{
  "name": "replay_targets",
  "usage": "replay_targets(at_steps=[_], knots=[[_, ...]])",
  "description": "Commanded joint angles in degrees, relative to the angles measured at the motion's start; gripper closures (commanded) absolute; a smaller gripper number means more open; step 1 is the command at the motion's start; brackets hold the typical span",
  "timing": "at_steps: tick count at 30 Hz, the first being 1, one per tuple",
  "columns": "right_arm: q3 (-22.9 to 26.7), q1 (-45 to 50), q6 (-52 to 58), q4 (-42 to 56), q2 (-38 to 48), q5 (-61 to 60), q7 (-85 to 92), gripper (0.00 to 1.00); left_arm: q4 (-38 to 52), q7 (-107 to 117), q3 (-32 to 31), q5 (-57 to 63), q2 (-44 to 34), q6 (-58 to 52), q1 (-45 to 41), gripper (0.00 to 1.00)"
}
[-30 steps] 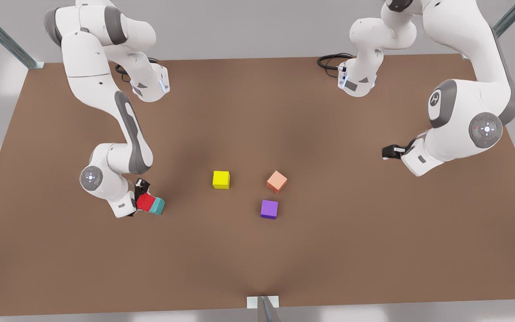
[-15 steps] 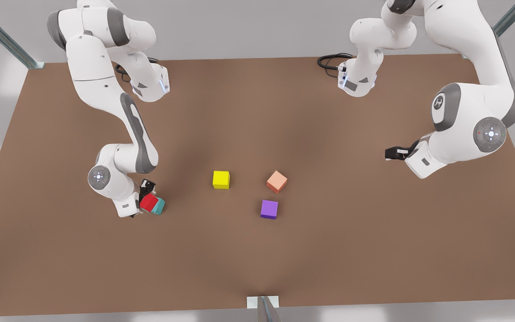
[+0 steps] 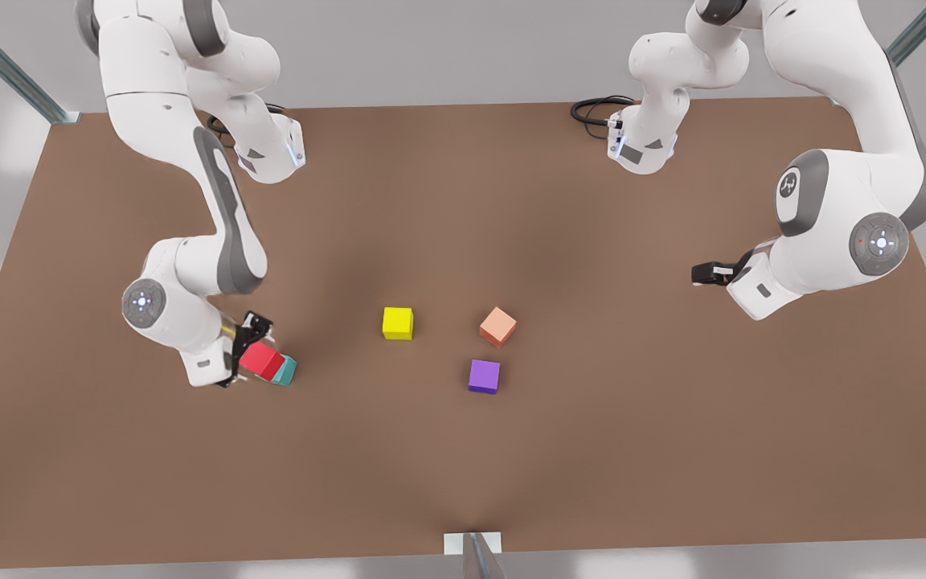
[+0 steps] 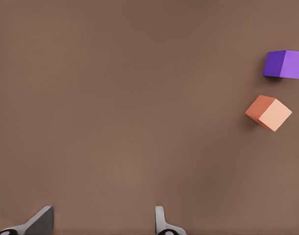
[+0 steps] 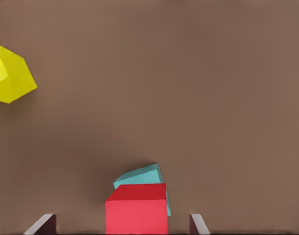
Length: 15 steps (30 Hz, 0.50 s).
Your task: Pick up red wooden cube and pass to hand red wooden cube and place in blue wooden cube
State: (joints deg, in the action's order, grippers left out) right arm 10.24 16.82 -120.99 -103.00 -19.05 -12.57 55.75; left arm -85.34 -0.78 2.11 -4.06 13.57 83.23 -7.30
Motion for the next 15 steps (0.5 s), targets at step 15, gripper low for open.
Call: replay_targets(at_steps=[15], knots=[[-6.64, -13.13, 47.07, 24.25, 13.25, 13.71, -61.29, 0.00, 0.17, 0.16, -0.09, 0.28, 0.23, -2.46, -0.17, 0.00]])
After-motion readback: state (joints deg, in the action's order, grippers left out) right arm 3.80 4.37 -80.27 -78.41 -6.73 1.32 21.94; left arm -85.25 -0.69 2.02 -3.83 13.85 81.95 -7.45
